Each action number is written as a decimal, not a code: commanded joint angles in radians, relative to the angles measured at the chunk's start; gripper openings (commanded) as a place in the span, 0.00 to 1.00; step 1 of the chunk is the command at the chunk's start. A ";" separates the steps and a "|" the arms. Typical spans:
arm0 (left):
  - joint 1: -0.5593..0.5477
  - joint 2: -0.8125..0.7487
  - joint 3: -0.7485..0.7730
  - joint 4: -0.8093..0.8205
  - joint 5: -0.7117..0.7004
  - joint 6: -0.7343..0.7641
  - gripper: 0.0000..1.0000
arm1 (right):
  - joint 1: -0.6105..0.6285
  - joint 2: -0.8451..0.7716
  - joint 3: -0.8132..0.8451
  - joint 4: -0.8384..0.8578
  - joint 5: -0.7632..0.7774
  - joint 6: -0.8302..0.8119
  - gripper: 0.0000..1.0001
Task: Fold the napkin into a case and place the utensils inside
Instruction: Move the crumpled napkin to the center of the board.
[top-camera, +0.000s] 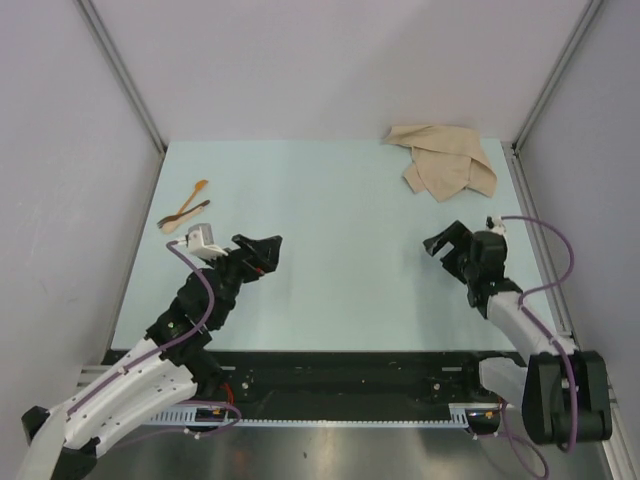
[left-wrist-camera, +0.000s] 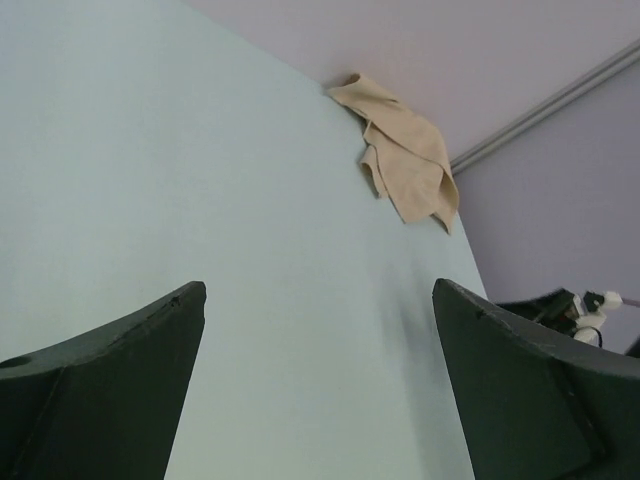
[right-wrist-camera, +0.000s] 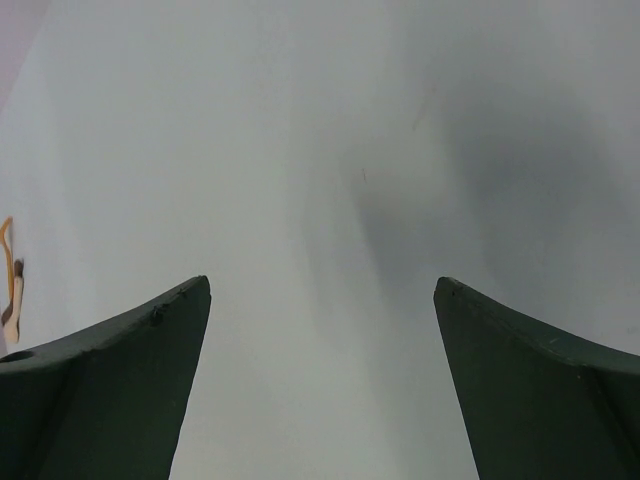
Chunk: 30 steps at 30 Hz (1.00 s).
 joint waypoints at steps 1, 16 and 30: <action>0.006 -0.055 0.008 -0.094 0.074 0.045 1.00 | -0.003 0.215 0.230 0.058 0.171 -0.051 1.00; 0.006 -0.101 -0.123 -0.034 0.420 -0.138 1.00 | -0.094 1.117 1.116 -0.138 0.221 0.040 1.00; 0.005 0.084 0.090 -0.168 0.377 -0.061 1.00 | -0.020 1.128 1.171 -0.191 -0.040 0.022 0.05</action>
